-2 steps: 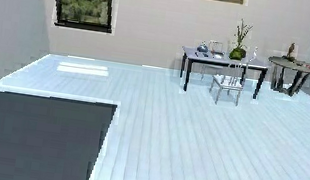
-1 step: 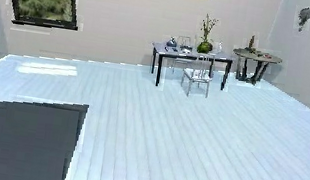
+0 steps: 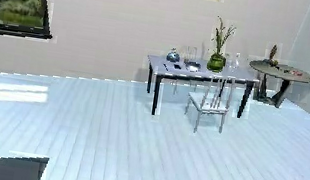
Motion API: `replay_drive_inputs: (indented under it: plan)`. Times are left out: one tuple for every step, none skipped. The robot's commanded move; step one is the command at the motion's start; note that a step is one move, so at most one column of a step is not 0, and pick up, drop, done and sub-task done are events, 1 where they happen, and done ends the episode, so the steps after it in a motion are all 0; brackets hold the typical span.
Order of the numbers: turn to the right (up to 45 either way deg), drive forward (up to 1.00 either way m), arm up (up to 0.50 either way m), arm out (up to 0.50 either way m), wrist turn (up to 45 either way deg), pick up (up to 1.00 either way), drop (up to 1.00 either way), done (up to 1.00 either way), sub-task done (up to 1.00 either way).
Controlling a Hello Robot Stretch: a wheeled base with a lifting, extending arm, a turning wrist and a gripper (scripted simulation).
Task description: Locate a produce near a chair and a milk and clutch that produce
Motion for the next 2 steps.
replay_drive_inputs:
  plan:
    - [0.0,1.0,0.0,0.0,0.0,0.0,0.0,0.0,0.0]
    - [3.0,0.0,0.0,0.0,0.0,0.0,0.0,0.0,0.0]
